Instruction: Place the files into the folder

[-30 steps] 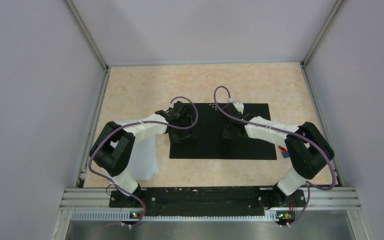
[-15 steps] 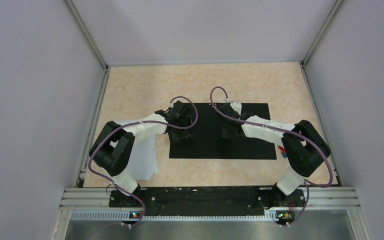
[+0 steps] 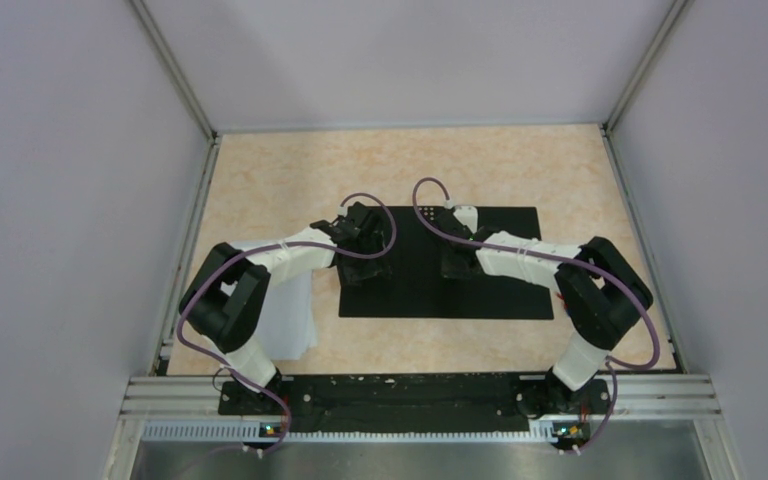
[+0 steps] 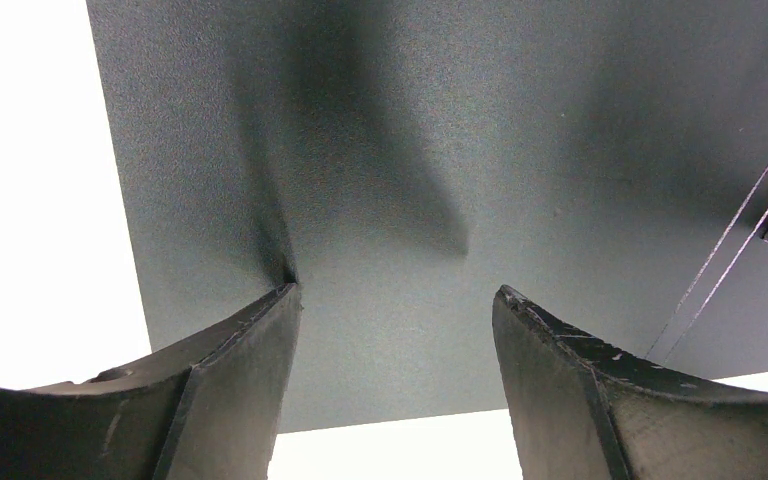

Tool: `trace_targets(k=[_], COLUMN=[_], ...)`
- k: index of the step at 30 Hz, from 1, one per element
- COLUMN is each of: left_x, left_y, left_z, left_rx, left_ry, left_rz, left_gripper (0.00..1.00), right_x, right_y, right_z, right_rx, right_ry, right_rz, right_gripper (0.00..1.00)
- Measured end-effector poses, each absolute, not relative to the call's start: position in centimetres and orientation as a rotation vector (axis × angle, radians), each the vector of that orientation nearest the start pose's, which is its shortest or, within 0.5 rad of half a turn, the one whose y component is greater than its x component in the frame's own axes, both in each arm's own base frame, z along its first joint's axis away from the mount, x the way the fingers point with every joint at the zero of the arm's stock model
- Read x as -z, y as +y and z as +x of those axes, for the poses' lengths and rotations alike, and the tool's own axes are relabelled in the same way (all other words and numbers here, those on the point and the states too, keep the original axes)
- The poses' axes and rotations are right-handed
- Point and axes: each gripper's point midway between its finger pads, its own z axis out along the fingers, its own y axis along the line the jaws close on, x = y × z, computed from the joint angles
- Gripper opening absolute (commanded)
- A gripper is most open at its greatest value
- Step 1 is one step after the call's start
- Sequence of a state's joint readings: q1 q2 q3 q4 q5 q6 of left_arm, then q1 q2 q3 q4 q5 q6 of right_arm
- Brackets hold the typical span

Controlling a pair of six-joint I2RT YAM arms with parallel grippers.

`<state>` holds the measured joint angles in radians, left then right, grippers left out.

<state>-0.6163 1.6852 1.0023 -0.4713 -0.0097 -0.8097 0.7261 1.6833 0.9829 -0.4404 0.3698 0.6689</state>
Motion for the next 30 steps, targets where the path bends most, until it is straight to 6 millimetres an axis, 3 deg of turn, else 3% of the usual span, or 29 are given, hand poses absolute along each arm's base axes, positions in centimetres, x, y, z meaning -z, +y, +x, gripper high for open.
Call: trace_targets(k=[30], left_x=[-2.76], left_y=[-22.03], left_z=[27.64], left_rx=[0.401], left_ry=[2.789], left_rz=[-0.325], left_gripper=[0.76], right_x=[-2.06], right_y=[19.79], right_z=[29.23], right_rx=[-0.037], right_ry=[2.566], right_rz=[0.080], right_gripper=[0.00])
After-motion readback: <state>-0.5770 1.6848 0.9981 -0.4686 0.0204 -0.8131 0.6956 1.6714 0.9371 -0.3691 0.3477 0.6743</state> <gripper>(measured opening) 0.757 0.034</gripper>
